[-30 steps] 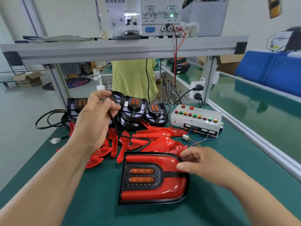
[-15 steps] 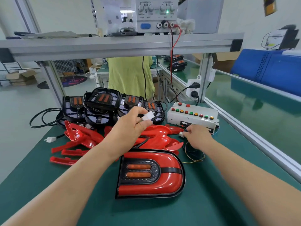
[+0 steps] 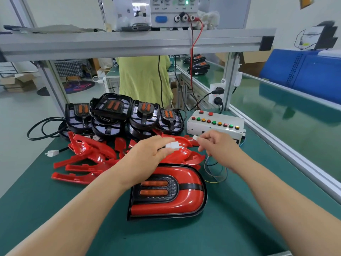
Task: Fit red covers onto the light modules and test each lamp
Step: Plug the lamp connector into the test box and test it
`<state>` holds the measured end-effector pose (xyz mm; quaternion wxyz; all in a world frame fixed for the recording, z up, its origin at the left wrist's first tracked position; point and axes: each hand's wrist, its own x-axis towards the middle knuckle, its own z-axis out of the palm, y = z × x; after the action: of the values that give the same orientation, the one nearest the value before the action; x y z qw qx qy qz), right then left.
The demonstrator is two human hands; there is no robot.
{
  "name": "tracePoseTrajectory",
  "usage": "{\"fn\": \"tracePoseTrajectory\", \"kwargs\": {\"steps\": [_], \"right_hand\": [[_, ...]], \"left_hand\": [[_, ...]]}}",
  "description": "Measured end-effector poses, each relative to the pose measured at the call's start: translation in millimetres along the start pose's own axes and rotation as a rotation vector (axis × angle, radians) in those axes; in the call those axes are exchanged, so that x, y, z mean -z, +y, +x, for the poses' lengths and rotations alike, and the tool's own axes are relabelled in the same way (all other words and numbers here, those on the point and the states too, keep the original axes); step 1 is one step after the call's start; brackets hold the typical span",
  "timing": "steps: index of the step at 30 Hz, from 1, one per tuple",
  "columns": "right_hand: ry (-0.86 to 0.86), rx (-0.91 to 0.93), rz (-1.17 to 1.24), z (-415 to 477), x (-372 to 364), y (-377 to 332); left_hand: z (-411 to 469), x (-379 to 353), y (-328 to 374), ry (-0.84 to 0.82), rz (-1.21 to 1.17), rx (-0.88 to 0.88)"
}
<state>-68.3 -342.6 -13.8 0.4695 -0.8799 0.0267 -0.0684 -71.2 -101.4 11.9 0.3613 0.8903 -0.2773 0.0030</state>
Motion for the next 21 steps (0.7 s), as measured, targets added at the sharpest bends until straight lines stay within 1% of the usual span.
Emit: {"fn": "tracePoseTrajectory", "kwargs": {"steps": [2, 4, 7, 10, 13, 16, 21], "right_hand": [[-0.062, 0.032, 0.069, -10.1, 2.9, -7.9], [-0.098, 0.09, 0.108, -19.6, 5.5, -13.7], [-0.135, 0.181, 0.199, -30.0, 7.5, -18.8], [-0.111, 0.264, 0.193, -36.0, 8.0, -22.6], [-0.075, 0.315, 0.197, -40.6, 8.7, -24.2], [-0.049, 0.331, 0.196, -43.3, 9.4, -23.8], [-0.05, 0.342, 0.216, -47.6, 8.3, -27.0]], "left_hand": [[-1.6, -1.4, -0.6, -0.027, -0.034, 0.01], [-3.4, -1.0, -0.2, -0.046, -0.117, 0.019], [-4.7, 0.7, 2.8, -0.04, -0.185, -0.028], [-5.2, 2.4, 3.4, -0.022, -0.213, -0.067], [-7.1, 3.0, 1.1, -0.005, -0.275, -0.048], [-9.5, 3.7, 0.6, 0.022, -0.342, -0.02], [-8.9, 4.5, 3.9, 0.018, -0.421, 0.003]]}}
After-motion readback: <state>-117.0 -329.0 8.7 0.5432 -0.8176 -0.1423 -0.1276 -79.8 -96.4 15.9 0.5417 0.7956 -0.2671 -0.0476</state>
